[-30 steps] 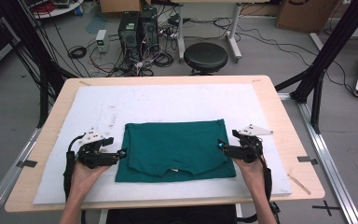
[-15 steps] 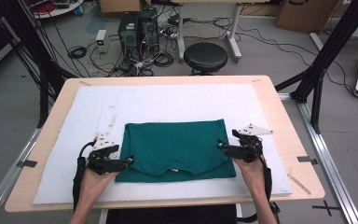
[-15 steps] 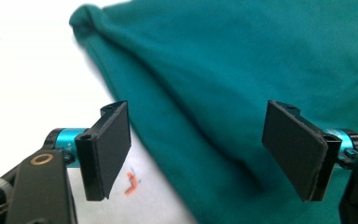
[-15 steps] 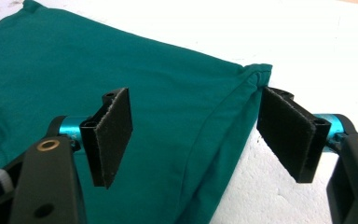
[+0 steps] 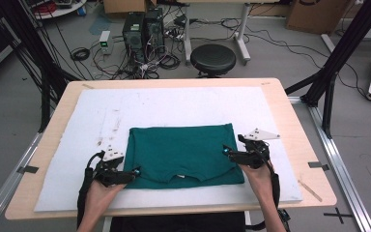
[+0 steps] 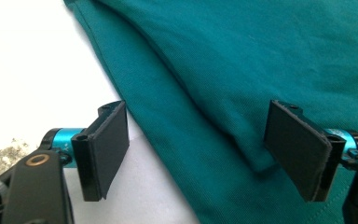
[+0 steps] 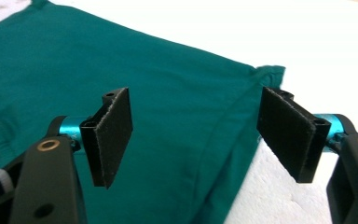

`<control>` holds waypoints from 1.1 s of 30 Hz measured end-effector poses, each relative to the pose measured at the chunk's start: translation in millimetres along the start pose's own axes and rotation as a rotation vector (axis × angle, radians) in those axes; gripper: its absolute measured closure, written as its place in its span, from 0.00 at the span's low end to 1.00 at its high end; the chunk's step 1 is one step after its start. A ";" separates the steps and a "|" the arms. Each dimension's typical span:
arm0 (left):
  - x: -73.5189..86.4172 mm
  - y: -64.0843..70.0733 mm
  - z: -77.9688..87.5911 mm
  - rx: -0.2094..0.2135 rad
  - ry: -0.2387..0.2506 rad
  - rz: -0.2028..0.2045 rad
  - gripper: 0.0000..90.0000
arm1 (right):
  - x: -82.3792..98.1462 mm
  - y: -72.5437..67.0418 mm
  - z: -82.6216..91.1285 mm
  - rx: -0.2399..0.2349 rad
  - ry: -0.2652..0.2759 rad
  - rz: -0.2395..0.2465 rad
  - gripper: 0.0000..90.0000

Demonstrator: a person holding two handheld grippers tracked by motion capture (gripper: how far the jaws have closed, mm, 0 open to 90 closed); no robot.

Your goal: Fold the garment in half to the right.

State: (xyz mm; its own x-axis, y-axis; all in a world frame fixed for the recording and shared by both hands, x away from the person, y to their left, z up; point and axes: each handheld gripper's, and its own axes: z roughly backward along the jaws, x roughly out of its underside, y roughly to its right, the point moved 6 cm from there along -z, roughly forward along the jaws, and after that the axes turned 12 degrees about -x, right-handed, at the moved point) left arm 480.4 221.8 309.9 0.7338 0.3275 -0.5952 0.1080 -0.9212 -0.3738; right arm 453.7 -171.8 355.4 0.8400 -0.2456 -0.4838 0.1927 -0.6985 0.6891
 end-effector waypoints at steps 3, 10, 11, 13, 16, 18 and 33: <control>1.1 0.3 1.4 0.001 0.003 -0.005 0.27 | -2.5 -4.5 -1.2 -0.023 0.000 0.016 0.30; 3.6 3.8 5.0 0.007 0.025 -0.005 0.36 | -9.1 -12.4 -7.7 -0.053 -0.001 0.017 0.29; 3.7 4.1 5.3 0.009 0.025 -0.005 0.38 | -10.4 -13.6 -9.1 -0.057 -0.003 0.021 0.29; 3.8 4.7 5.7 0.012 0.027 -0.003 0.40 | -13.2 -16.2 -12.6 -0.064 -0.008 0.027 0.29; 4.4 5.5 7.1 0.027 0.034 -0.013 0.46 | -19.1 -20.3 -17.9 -0.077 -0.007 0.035 0.29; 4.5 6.4 7.8 0.041 0.038 -0.013 0.52 | -24.6 -23.7 -21.6 -0.093 -0.010 0.042 0.29; 5.2 7.5 8.7 0.074 0.051 -0.017 0.70 | -55.6 -52.6 -74.7 -0.180 -0.106 0.142 0.29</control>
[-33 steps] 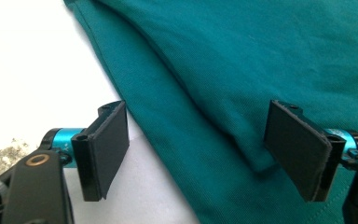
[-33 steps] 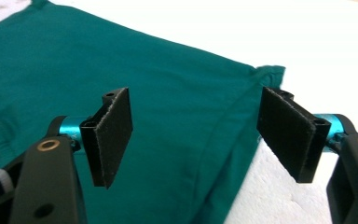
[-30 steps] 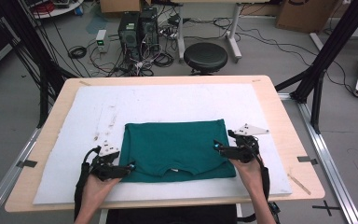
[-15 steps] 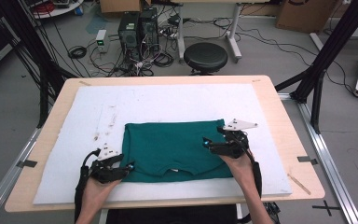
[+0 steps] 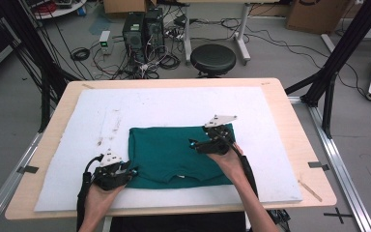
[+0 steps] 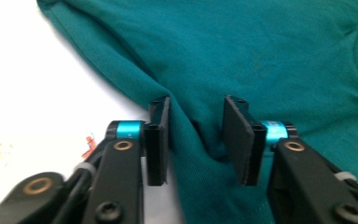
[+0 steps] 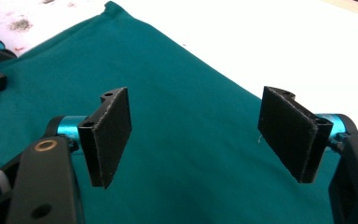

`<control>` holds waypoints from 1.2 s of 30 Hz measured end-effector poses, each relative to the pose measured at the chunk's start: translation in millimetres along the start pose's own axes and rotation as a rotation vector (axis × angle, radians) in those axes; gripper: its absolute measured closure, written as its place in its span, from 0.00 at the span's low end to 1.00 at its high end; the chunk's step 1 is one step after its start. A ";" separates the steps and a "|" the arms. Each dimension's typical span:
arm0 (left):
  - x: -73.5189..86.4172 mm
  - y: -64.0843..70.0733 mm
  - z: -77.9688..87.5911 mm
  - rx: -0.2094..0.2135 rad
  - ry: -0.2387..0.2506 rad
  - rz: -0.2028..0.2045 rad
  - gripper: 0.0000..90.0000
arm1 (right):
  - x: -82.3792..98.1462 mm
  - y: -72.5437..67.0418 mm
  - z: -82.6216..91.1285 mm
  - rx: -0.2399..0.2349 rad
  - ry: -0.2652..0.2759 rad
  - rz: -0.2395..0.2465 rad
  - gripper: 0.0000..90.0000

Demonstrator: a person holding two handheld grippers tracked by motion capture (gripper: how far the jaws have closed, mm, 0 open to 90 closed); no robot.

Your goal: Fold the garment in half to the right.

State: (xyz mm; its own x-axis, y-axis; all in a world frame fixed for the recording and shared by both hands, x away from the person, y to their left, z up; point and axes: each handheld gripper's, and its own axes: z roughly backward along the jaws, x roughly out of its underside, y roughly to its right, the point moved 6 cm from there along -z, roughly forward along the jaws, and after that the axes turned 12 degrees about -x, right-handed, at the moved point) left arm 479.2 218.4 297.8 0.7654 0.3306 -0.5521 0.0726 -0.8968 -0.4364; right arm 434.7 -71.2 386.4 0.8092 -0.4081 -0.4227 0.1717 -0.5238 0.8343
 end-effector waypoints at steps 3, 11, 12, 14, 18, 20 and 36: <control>0.1 1.1 0.3 0.025 0.003 0.000 0.78 | -7.6 -3.3 -8.2 -0.021 0.001 0.011 0.30; 0.1 -1.2 -0.1 0.050 -0.002 0.026 0.85 | -22.5 -2.3 -27.9 -0.037 -0.025 0.004 0.33; 0.1 -1.4 -0.1 0.059 -0.004 0.029 0.87 | -24.1 -2.6 -30.5 -0.040 -0.025 0.007 0.33; 0.3 -1.9 -0.1 0.066 -0.008 0.034 0.88 | -27.3 -3.9 -35.0 -0.045 -0.035 0.012 0.33; 0.1 -1.8 -0.4 0.078 -0.008 0.044 0.90 | -34.2 -8.4 -45.8 -0.072 -0.050 0.030 0.35; 0.2 -1.8 -0.2 0.077 -0.007 0.037 0.91 | -37.3 -10.1 -52.0 -0.094 -0.057 0.032 0.35; 0.2 -0.7 0.1 0.070 -0.003 0.019 0.93 | -69.0 -13.6 -98.7 -0.215 -0.110 0.082 0.35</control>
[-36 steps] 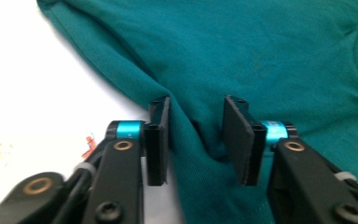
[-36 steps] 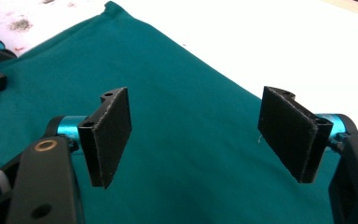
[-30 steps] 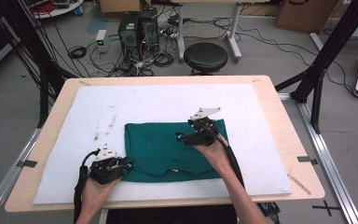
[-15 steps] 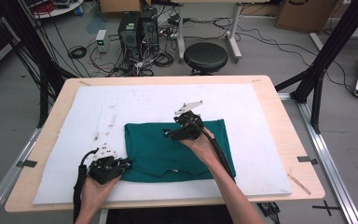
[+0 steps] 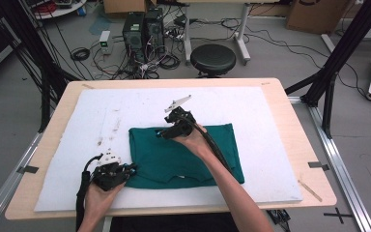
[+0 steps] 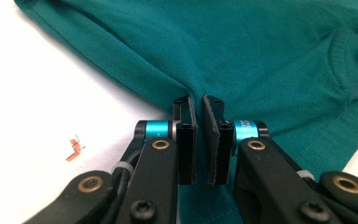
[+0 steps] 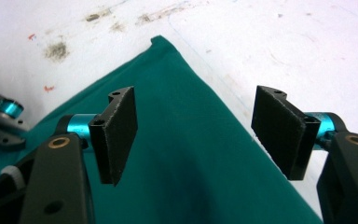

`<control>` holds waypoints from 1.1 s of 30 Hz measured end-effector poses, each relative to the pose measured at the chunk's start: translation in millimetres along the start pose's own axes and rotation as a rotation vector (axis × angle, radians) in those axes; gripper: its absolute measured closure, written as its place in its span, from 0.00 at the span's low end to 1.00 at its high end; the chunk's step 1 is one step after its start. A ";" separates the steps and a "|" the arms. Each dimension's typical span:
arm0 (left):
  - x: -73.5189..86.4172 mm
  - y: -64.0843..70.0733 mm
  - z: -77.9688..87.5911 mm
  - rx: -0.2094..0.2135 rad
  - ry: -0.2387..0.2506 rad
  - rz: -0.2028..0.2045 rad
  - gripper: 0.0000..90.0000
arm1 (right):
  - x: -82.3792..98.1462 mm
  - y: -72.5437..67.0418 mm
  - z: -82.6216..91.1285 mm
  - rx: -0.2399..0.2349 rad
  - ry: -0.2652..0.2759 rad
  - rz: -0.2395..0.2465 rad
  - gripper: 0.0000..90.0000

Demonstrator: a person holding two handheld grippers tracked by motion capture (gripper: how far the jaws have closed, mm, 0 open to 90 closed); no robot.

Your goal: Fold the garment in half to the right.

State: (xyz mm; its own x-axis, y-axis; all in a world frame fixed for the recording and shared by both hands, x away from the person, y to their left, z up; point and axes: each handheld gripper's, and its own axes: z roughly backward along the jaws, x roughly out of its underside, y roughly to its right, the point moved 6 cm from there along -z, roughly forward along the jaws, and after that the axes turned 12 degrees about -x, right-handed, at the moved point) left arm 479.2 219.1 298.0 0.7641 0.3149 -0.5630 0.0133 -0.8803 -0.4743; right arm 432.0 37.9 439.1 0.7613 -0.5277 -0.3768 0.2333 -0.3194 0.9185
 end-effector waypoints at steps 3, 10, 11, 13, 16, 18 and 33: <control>0.0 -0.1 -0.1 0.001 0.000 0.005 0.93 | -6.3 3.7 -7.5 -0.016 -0.006 0.011 0.37; 0.0 0.0 -0.1 0.003 0.001 0.002 0.93 | -18.0 6.3 -29.2 -0.032 -0.044 0.031 0.39; 0.0 0.1 -0.1 0.002 0.001 0.002 0.93 | -19.9 7.2 -32.9 -0.030 -0.046 0.031 0.39; -0.1 0.3 -0.2 0.001 0.002 0.002 0.93 | -24.0 7.7 -38.9 -0.033 -0.046 0.034 0.39; 0.0 0.1 -0.1 0.002 0.001 0.001 0.93 | -29.0 7.1 -48.8 -0.050 -0.056 0.025 0.40; 0.0 0.3 -0.3 0.001 0.001 0.003 0.93 | -33.3 6.4 -57.0 -0.052 -0.060 0.032 0.43; 0.0 0.0 -0.3 0.006 -0.001 0.008 0.93 | -41.8 3.0 -100.8 -0.067 -0.118 0.033 0.51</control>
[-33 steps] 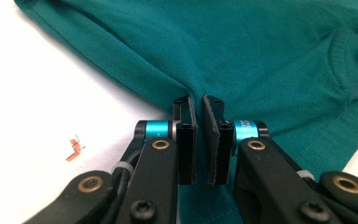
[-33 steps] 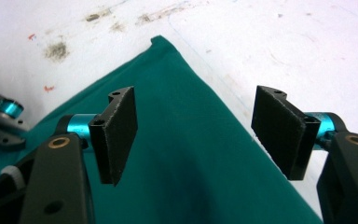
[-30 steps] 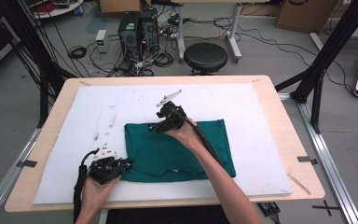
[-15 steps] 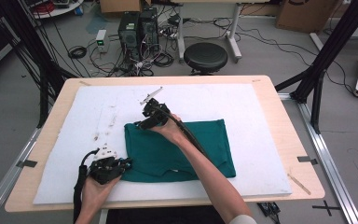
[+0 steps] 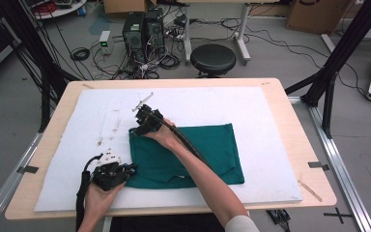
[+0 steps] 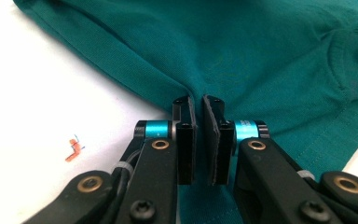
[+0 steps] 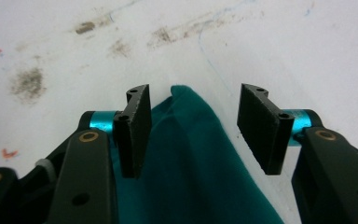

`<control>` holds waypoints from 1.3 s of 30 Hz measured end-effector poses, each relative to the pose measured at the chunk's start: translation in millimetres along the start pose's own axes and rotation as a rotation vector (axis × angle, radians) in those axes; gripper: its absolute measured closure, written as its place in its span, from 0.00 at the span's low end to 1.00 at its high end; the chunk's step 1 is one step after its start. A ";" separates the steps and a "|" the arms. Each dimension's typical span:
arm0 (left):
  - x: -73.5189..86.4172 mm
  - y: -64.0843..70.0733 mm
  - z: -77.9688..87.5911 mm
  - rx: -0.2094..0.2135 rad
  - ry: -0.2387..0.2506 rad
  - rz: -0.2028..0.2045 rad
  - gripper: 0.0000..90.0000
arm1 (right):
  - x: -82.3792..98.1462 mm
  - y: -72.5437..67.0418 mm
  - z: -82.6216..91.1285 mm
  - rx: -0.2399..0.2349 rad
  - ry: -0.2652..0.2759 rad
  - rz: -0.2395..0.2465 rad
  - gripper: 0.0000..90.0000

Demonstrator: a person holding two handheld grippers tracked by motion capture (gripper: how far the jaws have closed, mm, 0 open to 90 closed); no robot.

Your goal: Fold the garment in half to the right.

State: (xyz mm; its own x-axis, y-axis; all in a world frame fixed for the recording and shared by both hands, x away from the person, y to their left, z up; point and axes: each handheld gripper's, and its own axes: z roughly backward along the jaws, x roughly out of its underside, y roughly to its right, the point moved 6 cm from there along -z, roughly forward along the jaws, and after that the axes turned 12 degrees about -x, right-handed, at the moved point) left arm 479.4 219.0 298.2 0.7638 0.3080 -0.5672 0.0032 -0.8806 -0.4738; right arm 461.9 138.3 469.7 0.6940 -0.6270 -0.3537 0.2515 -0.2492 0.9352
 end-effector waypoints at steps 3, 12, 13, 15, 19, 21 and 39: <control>0.0 0.0 0.0 0.000 0.000 0.001 0.93 | 2.2 2.9 -4.6 0.008 -0.002 -0.010 0.53; 0.0 -0.2 -0.1 0.002 -0.001 0.003 0.93 | 0.5 3.2 -17.4 -0.025 -0.013 -0.016 0.61; -0.1 -0.1 -0.3 0.002 0.001 0.006 0.93 | 0.6 2.8 -19.4 -0.031 -0.014 -0.018 0.61; 0.0 -0.4 -0.1 0.003 -0.001 0.004 0.93 | 1.1 2.7 -22.7 -0.028 -0.027 -0.006 0.63; 0.0 0.0 -0.2 0.001 0.000 0.004 0.93 | -1.1 1.3 -24.4 -0.009 -0.030 0.013 0.71; 0.0 -0.2 0.0 0.002 -0.001 0.000 0.93 | -1.9 0.7 -25.2 0.000 -0.030 0.025 0.75; -12.7 -5.9 17.8 0.064 0.052 0.034 0.93 | -16.0 -6.5 -6.4 0.011 0.036 0.048 0.94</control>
State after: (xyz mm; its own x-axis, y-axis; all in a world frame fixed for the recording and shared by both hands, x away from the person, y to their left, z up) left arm 458.2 226.7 296.2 0.7950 0.2582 -0.5489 -0.0628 -0.8649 -0.4979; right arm 453.5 154.6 469.4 0.7293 -0.6113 -0.3073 0.2102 -0.2273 0.9509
